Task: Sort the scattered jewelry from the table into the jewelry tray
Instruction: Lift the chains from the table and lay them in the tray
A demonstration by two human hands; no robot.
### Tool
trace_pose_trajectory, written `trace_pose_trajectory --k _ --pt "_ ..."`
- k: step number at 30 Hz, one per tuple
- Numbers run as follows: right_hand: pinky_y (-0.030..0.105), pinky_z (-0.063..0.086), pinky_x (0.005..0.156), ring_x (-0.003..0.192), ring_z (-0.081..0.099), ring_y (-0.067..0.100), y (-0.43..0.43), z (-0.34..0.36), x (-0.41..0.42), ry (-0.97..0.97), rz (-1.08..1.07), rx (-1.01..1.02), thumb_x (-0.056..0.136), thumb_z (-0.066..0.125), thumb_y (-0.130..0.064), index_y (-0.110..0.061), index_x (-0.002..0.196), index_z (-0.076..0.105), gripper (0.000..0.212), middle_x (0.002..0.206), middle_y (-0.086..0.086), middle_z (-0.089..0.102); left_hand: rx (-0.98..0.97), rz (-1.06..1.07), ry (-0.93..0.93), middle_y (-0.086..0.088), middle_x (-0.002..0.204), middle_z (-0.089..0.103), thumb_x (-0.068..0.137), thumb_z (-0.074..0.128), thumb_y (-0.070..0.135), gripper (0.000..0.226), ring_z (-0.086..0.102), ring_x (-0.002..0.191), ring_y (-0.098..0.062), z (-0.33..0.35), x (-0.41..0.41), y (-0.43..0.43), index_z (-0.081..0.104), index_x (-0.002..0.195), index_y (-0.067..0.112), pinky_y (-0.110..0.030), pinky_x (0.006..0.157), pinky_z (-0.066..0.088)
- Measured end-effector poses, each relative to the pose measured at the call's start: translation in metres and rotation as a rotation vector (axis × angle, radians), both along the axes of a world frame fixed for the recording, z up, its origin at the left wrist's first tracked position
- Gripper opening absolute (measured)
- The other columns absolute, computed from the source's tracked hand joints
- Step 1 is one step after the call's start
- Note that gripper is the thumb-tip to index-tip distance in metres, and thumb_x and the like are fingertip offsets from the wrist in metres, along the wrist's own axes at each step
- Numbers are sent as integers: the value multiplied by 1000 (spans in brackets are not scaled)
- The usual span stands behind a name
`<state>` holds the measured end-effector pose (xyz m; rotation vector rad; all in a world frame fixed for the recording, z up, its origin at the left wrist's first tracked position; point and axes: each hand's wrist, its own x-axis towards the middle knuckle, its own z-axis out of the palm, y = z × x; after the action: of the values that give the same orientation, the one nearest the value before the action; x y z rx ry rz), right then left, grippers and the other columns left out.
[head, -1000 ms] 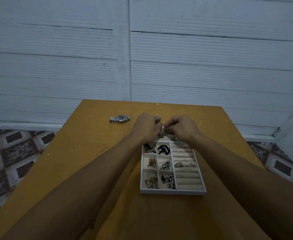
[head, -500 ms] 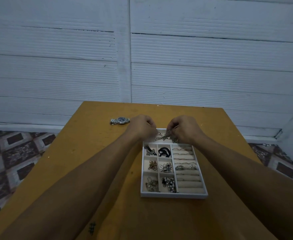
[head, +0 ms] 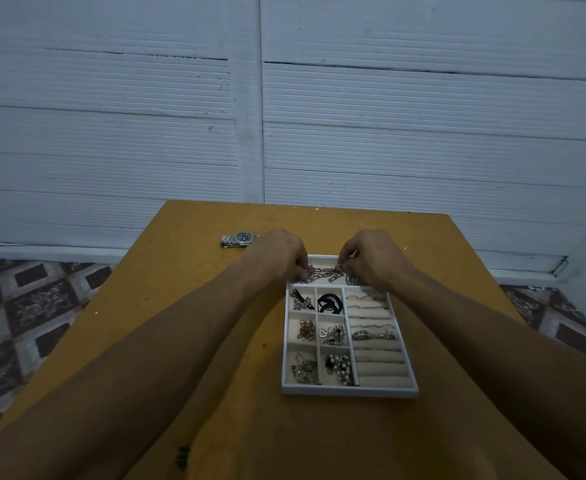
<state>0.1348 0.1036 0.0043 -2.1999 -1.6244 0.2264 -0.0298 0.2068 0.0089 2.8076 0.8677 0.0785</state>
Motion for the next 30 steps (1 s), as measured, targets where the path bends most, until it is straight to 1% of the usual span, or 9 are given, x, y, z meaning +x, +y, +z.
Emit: trace_pose_trajectory --k 3,6,8,11,13,19,23,27,30 --pt "23 50 61 69 65 13 1 1 3 23 -28 -18 83 72 -10 -13 89 77 8 87 2 72 25 -31 58 5 100 71 81 70 48 37 61 92 -12 2 -3 3 73 106 22 -37 84 54" --pt "19 50 53 62 68 12 3 6 -1 93 -14 -38 85 71 -13 -16 86 76 6 78 -1 73 70 -30 66 5 104 69 81 71 46 36 60 97 -14 0 -2 3 72 109 22 -37 85 54" --pt "21 53 59 63 68 8 5 10 -6 104 61 -82 83 73 -17 -18 87 75 4 77 -6 72 82 -31 63 3 106 69 84 71 36 29 61 97 -15 -1 1 3 71 109 22 -38 86 54" --pt "24 49 73 78 63 7 7 9 -10 -21 140 -152 77 78 -24 -21 94 75 17 86 -10 69 113 -40 57 1 111 69 86 66 20 26 61 101 -18 -2 4 2 70 112 22 -40 86 54" --pt "28 51 78 84 62 10 8 7 -10 -90 154 -183 76 79 -27 -23 96 75 21 92 -8 71 146 -42 29 1 112 67 86 66 17 29 60 103 -19 -3 3 1 69 114 23 -39 85 54" --pt "32 54 76 84 63 15 8 -1 -10 -132 63 -121 78 76 -28 -24 87 74 11 88 -6 70 244 -86 -88 0 114 58 88 61 27 23 50 109 -21 -13 -2 3 68 110 24 -38 85 46" --pt "32 49 73 88 60 20 7 -4 -12 -194 -6 -70 79 73 -33 -25 78 66 11 86 -5 63 205 -99 -44 0 115 56 86 64 37 25 50 105 -19 -15 0 3 61 106 23 -34 86 43" --pt "36 44 84 101 49 21 6 -1 -16 -282 -19 -53 83 68 -36 -26 81 63 11 96 -2 57 255 -85 -89 0 100 60 89 59 36 17 53 93 -19 -17 3 0 58 97 20 -31 72 36" --pt "38 39 89 108 45 22 6 1 -18 -292 17 -87 83 68 -40 -28 88 68 13 104 -2 56 308 -55 -148 -1 97 61 91 55 33 16 55 88 -19 -22 4 -3 59 97 19 -30 70 36"
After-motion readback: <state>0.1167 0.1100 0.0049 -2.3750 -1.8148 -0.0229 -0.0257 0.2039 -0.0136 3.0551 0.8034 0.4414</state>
